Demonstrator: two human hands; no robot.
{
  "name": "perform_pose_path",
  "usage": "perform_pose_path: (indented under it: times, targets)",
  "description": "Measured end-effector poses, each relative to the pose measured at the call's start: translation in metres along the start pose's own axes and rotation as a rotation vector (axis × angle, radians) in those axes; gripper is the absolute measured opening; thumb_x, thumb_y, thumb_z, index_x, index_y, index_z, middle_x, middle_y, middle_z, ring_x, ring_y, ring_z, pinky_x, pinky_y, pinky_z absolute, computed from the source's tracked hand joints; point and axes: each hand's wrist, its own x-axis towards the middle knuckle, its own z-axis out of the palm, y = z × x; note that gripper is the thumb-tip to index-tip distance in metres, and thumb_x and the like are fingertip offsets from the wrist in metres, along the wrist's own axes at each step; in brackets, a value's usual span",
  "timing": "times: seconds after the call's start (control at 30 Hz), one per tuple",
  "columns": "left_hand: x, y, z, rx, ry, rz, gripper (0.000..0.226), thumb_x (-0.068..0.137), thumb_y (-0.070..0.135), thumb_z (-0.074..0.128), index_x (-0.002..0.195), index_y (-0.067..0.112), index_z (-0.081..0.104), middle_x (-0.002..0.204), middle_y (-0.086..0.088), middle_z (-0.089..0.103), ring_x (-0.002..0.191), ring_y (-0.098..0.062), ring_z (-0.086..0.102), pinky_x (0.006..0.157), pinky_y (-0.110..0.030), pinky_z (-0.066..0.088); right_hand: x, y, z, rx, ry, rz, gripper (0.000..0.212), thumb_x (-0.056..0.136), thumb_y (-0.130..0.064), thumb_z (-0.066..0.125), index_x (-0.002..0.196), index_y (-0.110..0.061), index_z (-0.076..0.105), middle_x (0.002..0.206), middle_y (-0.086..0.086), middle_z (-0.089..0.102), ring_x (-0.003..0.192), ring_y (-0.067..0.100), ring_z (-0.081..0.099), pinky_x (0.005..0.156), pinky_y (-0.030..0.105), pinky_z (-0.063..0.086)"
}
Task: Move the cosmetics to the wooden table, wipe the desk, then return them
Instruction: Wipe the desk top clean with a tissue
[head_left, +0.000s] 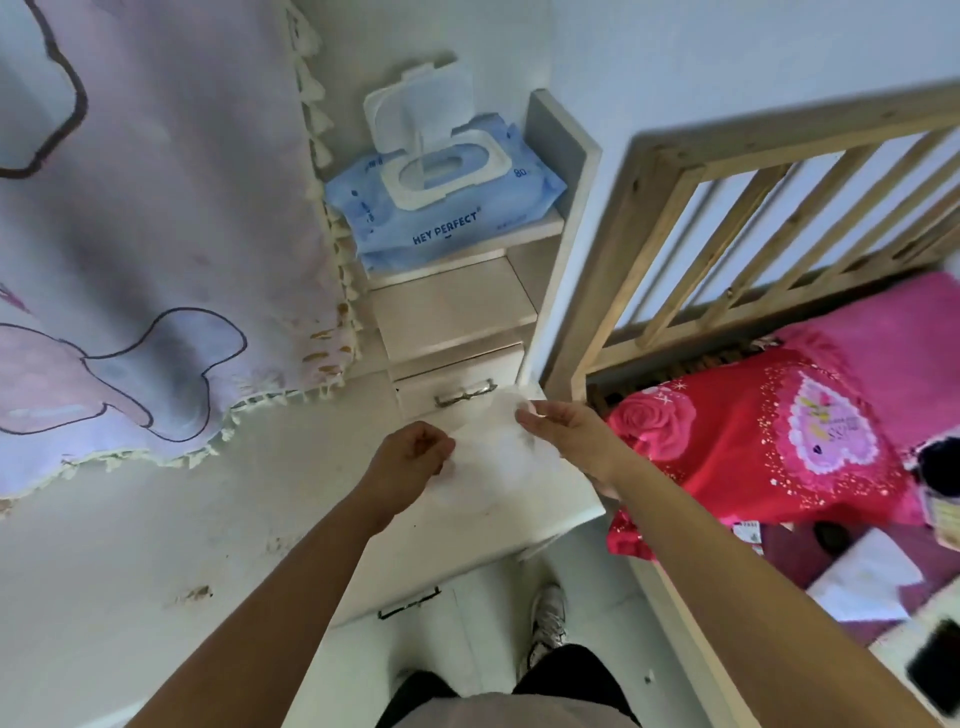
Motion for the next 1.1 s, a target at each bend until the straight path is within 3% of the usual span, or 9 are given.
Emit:
perform_pose_path:
  times: [0.07,0.2,0.3,0.4,0.47,0.6,0.77,0.97,1.1]
  targets:
    - [0.004,-0.014,0.011,-0.027,-0.041,-0.053,0.010,0.094,0.017,0.062,0.088,0.009,0.063,0.062,0.006,0.057,0.055,-0.006,0.048,0.057,-0.019,0.040,-0.001,0.012,-0.006,-0.054,0.006,0.009,0.024,0.089,-0.028,0.070,0.113,-0.026,0.068,0.111,0.003,0.071,0.106,0.017,0.064,0.100,0.032,0.046]
    - [0.006,-0.036,0.044,-0.147,-0.106,-0.170,0.010,0.094,0.013,0.062,0.090,0.004,0.060,0.068,-0.004,0.055,0.060,-0.017,0.048,0.062,-0.028,0.046,0.008,0.032,-0.018,-0.227,0.191,-0.020,0.027,0.096,-0.010,0.058,0.120,-0.020,0.065,0.114,0.023,0.062,0.084,0.017,0.055,0.073,0.028,0.045]
    - [0.012,-0.051,0.073,-0.286,-0.128,-0.251,0.007,0.095,0.010,0.061,0.092,0.004,0.061,0.085,-0.015,0.057,0.073,-0.026,0.052,0.074,-0.040,0.050,0.026,0.047,-0.028,-0.281,0.271,-0.069,0.029,0.095,-0.010,0.057,0.122,-0.022,0.060,0.114,0.012,0.064,0.092,0.018,0.062,0.079,0.029,0.052]
    - [0.025,-0.058,0.097,-0.379,-0.094,-0.296,0.002,0.093,0.008,0.062,0.092,0.007,0.062,0.085,-0.014,0.058,0.074,-0.026,0.056,0.074,-0.038,0.054,0.051,0.058,-0.041,-0.401,0.354,-0.146,0.034,0.092,-0.019,0.064,0.125,-0.024,0.057,0.107,-0.011,0.063,0.091,0.006,0.058,0.075,0.013,0.046]
    - [0.039,-0.064,0.108,-0.370,0.011,-0.304,0.004,0.094,0.009,0.062,0.096,0.011,0.064,0.091,-0.011,0.063,0.078,-0.023,0.060,0.076,-0.034,0.056,0.073,0.069,-0.047,-0.563,0.402,-0.225,0.040,0.092,-0.021,0.066,0.130,-0.019,0.056,0.114,-0.008,0.059,0.100,0.008,0.054,0.086,0.018,0.042]
    - [0.055,-0.091,0.100,0.325,0.151,-0.187,0.036,0.097,0.025,0.054,0.133,0.020,0.052,0.136,-0.004,0.052,0.117,-0.021,0.053,0.097,-0.033,0.043,0.098,0.111,-0.035,-1.005,0.391,-0.277,0.053,0.097,-0.020,0.053,0.148,-0.010,0.039,0.154,0.019,0.032,0.145,0.034,0.024,0.117,0.044,0.023]
    - [0.039,-0.133,0.061,0.835,0.118,-0.165,0.051,0.098,0.019,0.045,0.147,0.010,0.036,0.159,-0.016,0.021,0.146,-0.034,0.019,0.117,-0.047,0.023,0.081,0.180,-0.005,-1.144,0.183,-0.279,0.056,0.103,-0.023,0.042,0.154,-0.006,0.025,0.162,0.021,0.008,0.151,0.036,0.005,0.121,0.049,0.014]
    - [0.022,-0.163,0.011,0.954,0.245,-0.173,0.056,0.093,0.006,0.044,0.148,0.002,0.032,0.159,-0.016,0.022,0.147,-0.034,0.016,0.119,-0.047,0.020,0.089,0.202,0.047,-1.091,0.300,-0.279,0.060,0.104,-0.030,0.036,0.155,-0.004,0.019,0.162,0.022,0.008,0.151,0.037,0.005,0.122,0.049,0.010]
    - [0.024,-0.169,-0.012,0.983,0.268,-0.089,0.055,0.087,-0.002,0.047,0.141,0.009,0.049,0.151,-0.004,0.041,0.140,-0.027,0.038,0.104,-0.048,0.044,0.106,0.193,0.115,-1.103,0.255,-0.422,0.058,0.104,-0.033,0.027,0.155,-0.006,0.021,0.163,0.016,0.010,0.151,0.032,0.004,0.123,0.045,0.007]
